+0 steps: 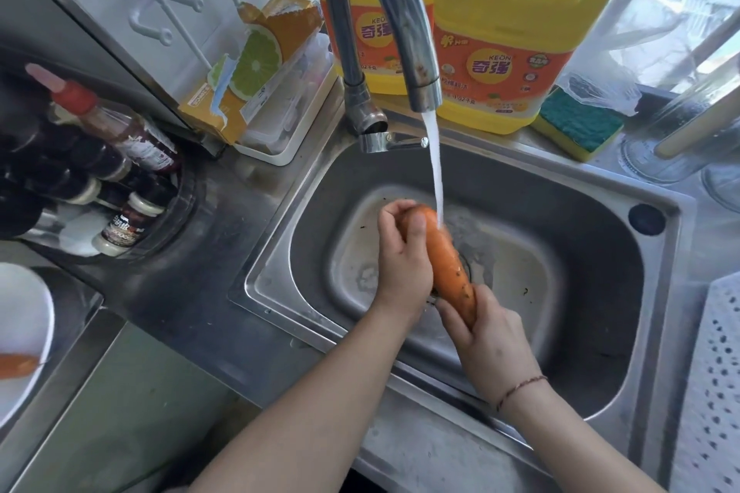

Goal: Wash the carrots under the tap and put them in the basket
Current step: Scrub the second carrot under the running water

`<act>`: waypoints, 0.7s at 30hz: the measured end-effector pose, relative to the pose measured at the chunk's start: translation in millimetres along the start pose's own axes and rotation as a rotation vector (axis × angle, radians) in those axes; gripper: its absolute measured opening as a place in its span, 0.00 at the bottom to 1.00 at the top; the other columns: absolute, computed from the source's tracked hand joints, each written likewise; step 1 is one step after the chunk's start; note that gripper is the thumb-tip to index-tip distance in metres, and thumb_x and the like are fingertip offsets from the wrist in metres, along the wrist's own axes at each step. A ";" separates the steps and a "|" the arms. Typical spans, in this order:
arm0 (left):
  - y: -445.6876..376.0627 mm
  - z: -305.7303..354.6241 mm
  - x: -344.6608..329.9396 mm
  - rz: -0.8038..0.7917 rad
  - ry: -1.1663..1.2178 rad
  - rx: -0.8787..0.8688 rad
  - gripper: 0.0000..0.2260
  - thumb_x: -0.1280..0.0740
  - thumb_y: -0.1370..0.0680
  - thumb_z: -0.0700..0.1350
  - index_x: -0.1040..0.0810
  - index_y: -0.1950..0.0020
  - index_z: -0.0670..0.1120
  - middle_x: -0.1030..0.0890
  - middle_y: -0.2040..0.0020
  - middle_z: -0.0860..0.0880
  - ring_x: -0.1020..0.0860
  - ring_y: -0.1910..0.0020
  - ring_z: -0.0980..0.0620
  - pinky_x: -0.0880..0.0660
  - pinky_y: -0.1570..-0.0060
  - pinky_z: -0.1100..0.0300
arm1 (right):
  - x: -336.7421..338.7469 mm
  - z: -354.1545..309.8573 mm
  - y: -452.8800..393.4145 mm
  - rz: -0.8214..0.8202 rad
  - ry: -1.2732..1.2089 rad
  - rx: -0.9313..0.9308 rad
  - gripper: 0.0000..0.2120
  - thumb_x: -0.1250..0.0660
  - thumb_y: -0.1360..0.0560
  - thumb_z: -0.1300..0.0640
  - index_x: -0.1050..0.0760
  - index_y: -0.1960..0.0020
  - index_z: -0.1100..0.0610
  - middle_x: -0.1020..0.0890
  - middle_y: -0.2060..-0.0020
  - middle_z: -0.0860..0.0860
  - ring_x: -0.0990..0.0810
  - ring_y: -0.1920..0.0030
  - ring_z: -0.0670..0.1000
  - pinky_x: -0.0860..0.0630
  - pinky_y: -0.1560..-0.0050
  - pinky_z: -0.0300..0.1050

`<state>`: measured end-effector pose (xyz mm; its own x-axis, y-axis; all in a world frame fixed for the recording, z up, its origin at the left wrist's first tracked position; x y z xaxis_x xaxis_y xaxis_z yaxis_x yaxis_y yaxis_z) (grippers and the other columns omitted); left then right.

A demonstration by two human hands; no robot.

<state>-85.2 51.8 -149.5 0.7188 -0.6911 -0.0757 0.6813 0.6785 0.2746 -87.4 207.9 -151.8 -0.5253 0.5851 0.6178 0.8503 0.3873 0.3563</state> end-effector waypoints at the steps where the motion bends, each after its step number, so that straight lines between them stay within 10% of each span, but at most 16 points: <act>1: 2.4 -0.2 -4.5 -0.095 -0.020 -0.004 0.05 0.42 0.15 0.42 0.30 0.41 0.50 0.25 0.49 0.52 0.25 0.59 0.65 0.26 0.56 0.65 | 0.0 0.4 -0.6 -0.002 -0.005 -0.005 0.13 0.34 0.24 0.43 0.31 0.53 0.52 0.23 0.67 0.49 0.25 0.68 0.52 0.26 0.65 0.50; 7: -0.6 -2.5 -3.9 -0.050 -0.015 0.039 0.07 0.39 0.18 0.38 0.30 0.41 0.46 0.25 0.51 0.50 0.23 0.62 0.66 0.25 0.59 0.67 | -2.4 -0.9 2.1 0.008 0.036 -0.022 0.15 0.35 0.23 0.42 0.31 0.51 0.54 0.23 0.65 0.52 0.22 0.64 0.58 0.24 0.63 0.52; 13: -10.8 -16.3 6.5 0.195 0.159 0.207 0.14 0.43 0.16 0.54 0.25 0.58 0.51 0.21 0.58 0.40 0.20 0.60 0.39 0.20 0.53 0.39 | -4.0 -7.5 10.0 0.048 0.151 0.031 0.16 0.37 0.22 0.41 0.35 0.50 0.54 0.19 0.61 0.57 0.20 0.58 0.65 0.28 0.64 0.52; 17: -1.9 1.1 -11.1 -0.152 -0.038 0.031 0.04 0.43 0.16 0.44 0.30 0.43 0.50 0.25 0.50 0.49 0.23 0.57 0.61 0.24 0.52 0.60 | 5.2 -6.1 5.7 0.081 0.098 0.021 0.17 0.36 0.23 0.43 0.35 0.52 0.55 0.22 0.65 0.57 0.21 0.62 0.65 0.25 0.65 0.55; 21: -1.7 0.8 -15.3 -0.254 -0.139 0.011 0.13 0.36 0.22 0.46 0.34 0.40 0.47 0.27 0.51 0.52 0.26 0.63 0.69 0.26 0.57 0.67 | 9.2 -5.4 5.2 0.103 0.147 0.007 0.17 0.38 0.23 0.42 0.36 0.52 0.55 0.21 0.64 0.57 0.20 0.61 0.66 0.28 0.66 0.53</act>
<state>-97.5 61.1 -148.0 0.4986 -0.8667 -0.0121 0.8352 0.4767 0.2742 -87.7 211.5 -140.4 -0.4249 0.5113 0.7470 0.8988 0.3362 0.2812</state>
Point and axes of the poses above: each hand's wrist, its own y-axis away from the middle knuckle, its own x-axis out of the back of the hand, z = x × y, the point moved 8 cm from there along -y, towards the middle knuckle
